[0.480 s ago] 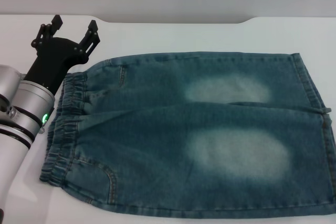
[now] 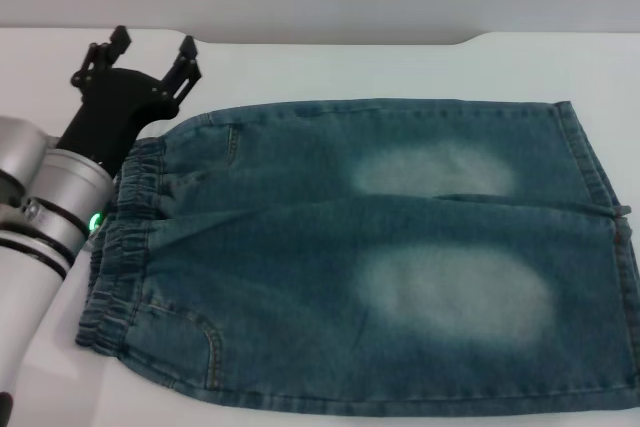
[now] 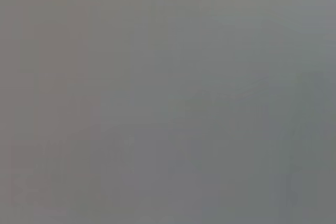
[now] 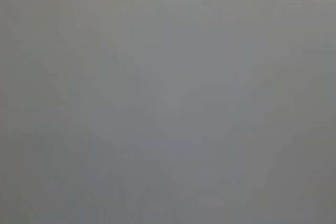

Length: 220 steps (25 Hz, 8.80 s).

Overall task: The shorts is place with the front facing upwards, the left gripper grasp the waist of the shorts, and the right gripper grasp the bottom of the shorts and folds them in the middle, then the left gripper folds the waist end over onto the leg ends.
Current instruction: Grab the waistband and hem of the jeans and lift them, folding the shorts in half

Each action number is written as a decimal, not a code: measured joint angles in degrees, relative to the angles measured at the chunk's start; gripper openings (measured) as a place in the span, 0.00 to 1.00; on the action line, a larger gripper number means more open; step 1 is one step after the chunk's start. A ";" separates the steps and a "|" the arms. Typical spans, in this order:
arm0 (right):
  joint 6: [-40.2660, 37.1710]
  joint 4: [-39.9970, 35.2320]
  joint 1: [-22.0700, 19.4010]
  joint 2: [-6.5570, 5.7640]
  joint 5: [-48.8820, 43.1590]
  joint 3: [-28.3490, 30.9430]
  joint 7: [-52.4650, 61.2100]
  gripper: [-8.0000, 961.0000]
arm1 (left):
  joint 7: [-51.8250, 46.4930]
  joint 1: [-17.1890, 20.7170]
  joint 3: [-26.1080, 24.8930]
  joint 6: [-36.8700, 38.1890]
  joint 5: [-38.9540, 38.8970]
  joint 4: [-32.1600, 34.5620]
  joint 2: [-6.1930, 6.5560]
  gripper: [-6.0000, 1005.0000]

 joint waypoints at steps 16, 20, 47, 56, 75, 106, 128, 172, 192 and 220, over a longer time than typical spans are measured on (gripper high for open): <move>9.01 3.32 2.70 -6.80 -3.14 0.60 12.83 0.65 | 0.82 -1.11 -6.01 -10.43 6.87 -9.06 0.47 0.82; 16.40 6.92 3.15 -8.73 -3.13 0.67 13.20 0.65 | 0.83 -1.00 -5.81 -10.49 6.88 -9.09 0.45 0.82; 139.26 87.59 -2.40 -1.78 -9.02 53.43 -19.16 0.64 | 15.23 5.29 -32.02 -95.52 11.20 -60.39 0.28 0.82; 155.85 92.52 -3.22 -0.22 -7.78 59.27 -22.64 0.64 | 13.88 -0.87 -37.58 -127.13 21.90 -62.73 0.46 0.82; 159.29 91.21 -3.20 -0.04 -19.24 49.99 -16.16 0.64 | 13.35 -3.42 -37.82 -150.74 22.08 -65.28 0.37 0.82; 155.70 86.54 -1.28 -0.36 -19.16 50.48 -20.41 0.64 | 5.10 -7.69 -30.06 -160.18 20.97 -60.79 0.24 0.82; 155.54 86.91 -1.64 -0.27 -19.16 50.07 -20.41 0.64 | 6.03 -8.46 -30.37 -155.97 21.18 -53.60 0.25 0.82; 157.98 94.71 -4.32 -0.27 -16.90 48.72 -21.43 0.48 | 7.60 -8.17 -30.51 -157.00 19.58 -55.79 0.24 0.45; 181.47 98.89 -0.90 -0.19 -16.08 48.45 -24.83 0.62 | 7.65 -8.70 -30.92 -159.10 19.50 -60.95 0.36 0.12; 183.37 87.96 -1.87 -0.01 -7.46 48.07 -23.26 0.62 | 7.72 -10.14 -30.51 -158.91 19.53 -61.69 0.23 0.07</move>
